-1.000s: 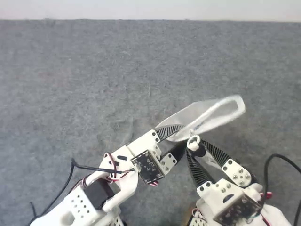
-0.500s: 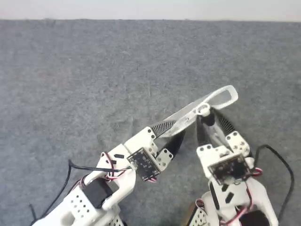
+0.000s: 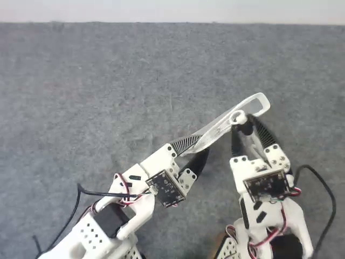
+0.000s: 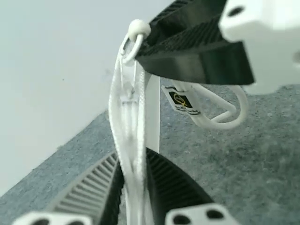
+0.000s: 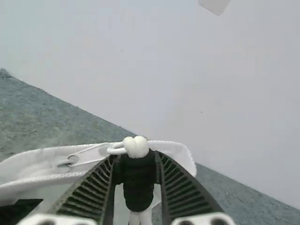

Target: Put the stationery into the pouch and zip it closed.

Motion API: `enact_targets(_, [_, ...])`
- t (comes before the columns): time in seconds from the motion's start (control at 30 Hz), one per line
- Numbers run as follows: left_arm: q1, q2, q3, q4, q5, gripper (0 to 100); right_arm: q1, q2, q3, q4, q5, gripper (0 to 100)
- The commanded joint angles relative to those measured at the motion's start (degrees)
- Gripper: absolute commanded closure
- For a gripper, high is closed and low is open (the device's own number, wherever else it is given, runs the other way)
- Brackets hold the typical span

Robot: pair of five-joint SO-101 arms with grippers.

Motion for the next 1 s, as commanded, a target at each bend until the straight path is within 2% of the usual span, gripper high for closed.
enact_targets(0.0, [-0.4,-0.4,-1.0,2.0,-0.7,99,4.4,0.3,0.4,-4.5,-0.9,99.2])
enact_targets(0.33, [-0.4,-0.4,-0.9,2.0,-0.7,99,4.5,0.4,0.9,-5.1,-0.5,99.2])
enact_targets(0.43, [-0.5,-0.4,-0.9,2.0,-0.7,99,4.6,0.4,3.3,-8.6,-0.4,99.2])
enact_targets(0.57, [-0.7,-0.4,-0.9,2.1,-0.7,99,7.7,0.4,6.6,-14.2,-0.4,99.2])
enact_targets(0.83, [-0.7,-0.4,-0.9,2.1,-0.8,99,10.8,0.5,6.6,-16.5,-0.4,99.2])
enact_targets(0.97, [-0.7,-0.4,-0.9,2.1,-0.8,99,12.3,5.1,6.4,-19.5,1.4,99.2])
